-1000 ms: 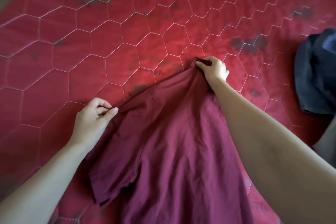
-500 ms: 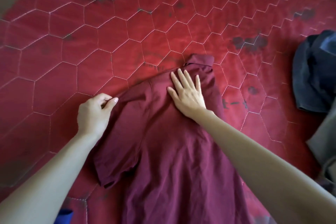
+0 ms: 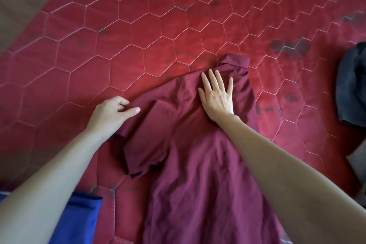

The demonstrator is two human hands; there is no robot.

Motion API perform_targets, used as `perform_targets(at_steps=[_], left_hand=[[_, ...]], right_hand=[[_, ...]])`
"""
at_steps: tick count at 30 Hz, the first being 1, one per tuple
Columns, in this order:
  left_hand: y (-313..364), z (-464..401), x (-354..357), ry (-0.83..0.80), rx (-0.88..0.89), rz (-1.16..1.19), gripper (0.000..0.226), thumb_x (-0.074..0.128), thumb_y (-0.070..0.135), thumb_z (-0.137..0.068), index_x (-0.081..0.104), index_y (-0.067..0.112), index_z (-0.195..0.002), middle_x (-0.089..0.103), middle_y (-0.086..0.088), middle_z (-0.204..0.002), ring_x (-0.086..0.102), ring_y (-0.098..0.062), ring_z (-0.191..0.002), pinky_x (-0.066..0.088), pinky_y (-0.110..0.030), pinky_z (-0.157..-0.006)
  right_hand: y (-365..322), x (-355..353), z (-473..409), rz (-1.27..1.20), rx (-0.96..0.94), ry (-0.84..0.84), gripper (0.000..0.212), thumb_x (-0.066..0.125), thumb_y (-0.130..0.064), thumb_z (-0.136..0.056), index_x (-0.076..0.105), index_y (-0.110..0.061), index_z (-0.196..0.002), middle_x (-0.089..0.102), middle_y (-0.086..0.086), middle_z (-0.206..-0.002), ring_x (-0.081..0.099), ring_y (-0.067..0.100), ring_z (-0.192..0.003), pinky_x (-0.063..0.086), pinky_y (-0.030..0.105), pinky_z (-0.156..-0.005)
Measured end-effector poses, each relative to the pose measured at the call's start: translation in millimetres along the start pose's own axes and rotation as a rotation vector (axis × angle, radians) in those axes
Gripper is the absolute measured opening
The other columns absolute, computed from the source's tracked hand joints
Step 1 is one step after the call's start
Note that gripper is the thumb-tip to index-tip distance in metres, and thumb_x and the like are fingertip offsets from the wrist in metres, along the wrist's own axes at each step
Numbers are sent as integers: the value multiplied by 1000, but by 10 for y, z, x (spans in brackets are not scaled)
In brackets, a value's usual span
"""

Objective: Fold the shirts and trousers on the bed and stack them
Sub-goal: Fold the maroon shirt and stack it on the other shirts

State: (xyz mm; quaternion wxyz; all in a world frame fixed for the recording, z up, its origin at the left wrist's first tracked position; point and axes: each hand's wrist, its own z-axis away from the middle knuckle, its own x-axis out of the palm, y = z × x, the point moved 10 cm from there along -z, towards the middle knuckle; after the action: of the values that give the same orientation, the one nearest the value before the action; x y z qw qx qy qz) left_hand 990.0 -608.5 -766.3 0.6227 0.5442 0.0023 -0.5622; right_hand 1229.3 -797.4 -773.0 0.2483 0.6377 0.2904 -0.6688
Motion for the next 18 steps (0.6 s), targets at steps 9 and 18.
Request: perform_targets(at_steps=[9, 18], left_hand=[[53, 761, -285, 97, 223, 176, 8, 77, 27, -78, 70, 30, -75, 70, 14, -73, 64, -9, -70, 45, -22, -67], [128, 943, -101, -131, 357, 134, 53, 50, -17, -79, 76, 27, -97, 72, 20, -95, 65, 4, -93, 45, -6, -83]], right_hand=[[-1629, -633, 757, -432, -538, 34, 71, 71, -30, -79, 44, -26, -144, 40, 0, -151, 24, 19, -146, 19, 47, -117], [-1568, -654, 1224, -381, -575, 69, 24, 66, -5, -62, 74, -17, -82, 72, -7, -86, 68, 15, -96, 30, 41, -107]])
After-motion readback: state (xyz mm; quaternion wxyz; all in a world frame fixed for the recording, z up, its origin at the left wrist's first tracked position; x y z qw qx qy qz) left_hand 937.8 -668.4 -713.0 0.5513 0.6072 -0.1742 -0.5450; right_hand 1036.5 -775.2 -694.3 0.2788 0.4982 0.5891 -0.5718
